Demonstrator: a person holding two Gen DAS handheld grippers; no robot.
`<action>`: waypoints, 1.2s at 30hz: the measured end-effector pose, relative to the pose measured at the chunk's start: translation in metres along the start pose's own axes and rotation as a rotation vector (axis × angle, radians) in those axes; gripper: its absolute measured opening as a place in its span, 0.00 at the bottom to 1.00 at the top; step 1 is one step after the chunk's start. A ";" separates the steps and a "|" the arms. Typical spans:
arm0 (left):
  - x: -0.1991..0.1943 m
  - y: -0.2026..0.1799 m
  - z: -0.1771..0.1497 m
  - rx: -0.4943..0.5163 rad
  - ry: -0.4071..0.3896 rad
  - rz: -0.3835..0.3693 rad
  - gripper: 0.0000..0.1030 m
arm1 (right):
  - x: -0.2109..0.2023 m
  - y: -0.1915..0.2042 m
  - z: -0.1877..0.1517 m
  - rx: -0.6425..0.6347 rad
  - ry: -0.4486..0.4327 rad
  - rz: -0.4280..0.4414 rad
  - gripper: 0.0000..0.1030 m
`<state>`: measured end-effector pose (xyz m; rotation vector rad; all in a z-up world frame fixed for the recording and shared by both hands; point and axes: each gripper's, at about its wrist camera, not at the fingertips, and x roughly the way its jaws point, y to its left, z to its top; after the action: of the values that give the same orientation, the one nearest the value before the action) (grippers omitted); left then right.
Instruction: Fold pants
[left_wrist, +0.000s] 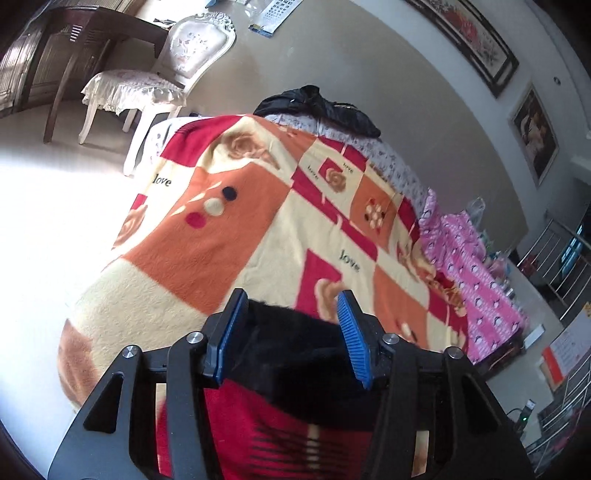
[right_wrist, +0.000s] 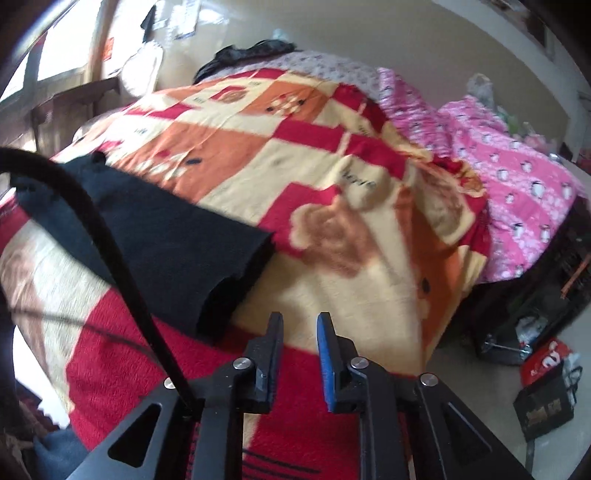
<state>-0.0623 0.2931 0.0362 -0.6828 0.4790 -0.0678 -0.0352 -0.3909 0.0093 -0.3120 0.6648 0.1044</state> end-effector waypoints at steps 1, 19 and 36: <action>0.005 -0.010 0.003 -0.010 0.005 -0.016 0.59 | -0.003 -0.001 0.005 0.010 -0.016 -0.018 0.17; 0.038 -0.063 -0.079 0.059 0.455 0.090 0.59 | -0.021 0.072 0.058 -0.030 -0.221 0.141 0.40; 0.154 -0.023 0.015 0.171 0.411 0.354 0.54 | 0.070 0.017 0.054 0.412 -0.206 0.357 0.40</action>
<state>0.0839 0.2507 -0.0015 -0.4061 0.9719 0.0860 0.0485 -0.3581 0.0017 0.2145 0.5166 0.3307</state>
